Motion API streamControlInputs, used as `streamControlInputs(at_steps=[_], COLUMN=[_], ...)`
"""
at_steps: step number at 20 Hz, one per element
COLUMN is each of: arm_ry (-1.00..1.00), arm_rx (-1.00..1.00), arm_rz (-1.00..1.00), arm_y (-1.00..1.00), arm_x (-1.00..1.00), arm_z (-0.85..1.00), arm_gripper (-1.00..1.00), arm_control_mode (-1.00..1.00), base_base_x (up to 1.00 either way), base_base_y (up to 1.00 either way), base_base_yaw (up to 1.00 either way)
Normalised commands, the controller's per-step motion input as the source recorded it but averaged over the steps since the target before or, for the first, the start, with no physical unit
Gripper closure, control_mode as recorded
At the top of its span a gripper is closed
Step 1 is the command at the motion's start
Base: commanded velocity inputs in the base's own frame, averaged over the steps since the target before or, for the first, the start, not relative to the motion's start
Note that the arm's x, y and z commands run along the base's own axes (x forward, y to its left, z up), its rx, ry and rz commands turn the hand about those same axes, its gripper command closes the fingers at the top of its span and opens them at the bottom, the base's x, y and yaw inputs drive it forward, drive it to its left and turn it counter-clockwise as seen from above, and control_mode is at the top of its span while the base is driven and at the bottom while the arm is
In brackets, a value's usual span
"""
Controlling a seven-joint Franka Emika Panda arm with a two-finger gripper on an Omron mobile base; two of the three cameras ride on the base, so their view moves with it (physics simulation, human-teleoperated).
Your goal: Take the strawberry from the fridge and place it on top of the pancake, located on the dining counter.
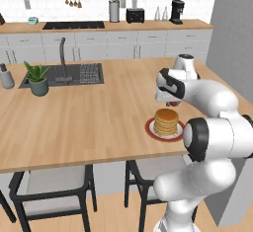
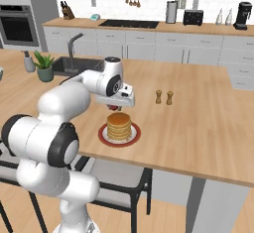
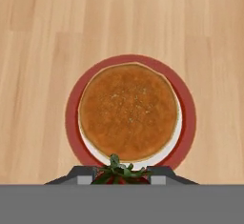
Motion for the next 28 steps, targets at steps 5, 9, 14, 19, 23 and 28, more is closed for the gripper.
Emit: streamControlInputs(at_steps=[5, 9, 14, 19, 23, 28], arm_ry=[0.06, 0.06, 0.06, 0.06, 0.06, 0.00], arm_rx=[0.00, 0.00, 0.00, 0.00, 0.00, 0.00], arm_rz=[0.00, 0.00, 0.00, 0.00, 0.00, 0.00], arm_y=[0.00, 0.00, -0.01, 0.00, 0.00, -0.01], arm_x=[0.12, 0.03, 0.00, 0.00, 0.00, -0.05], arm_z=[-0.35, -0.31, -0.27, -0.31, -0.24, 0.00], arm_gripper=[1.00, 1.00, 1.00, 1.00, 1.00, 1.00], arm_control_mode=[-1.00, -1.00, -1.00, -1.00, -1.00, -1.00], base_base_x=[0.00, 0.00, 0.00, 0.00, 0.00, 0.00], base_base_y=[0.00, 0.00, 0.00, 0.00, 0.00, 0.00], base_base_yaw=[0.00, 0.00, 0.00, 0.00, 0.00, 0.00])
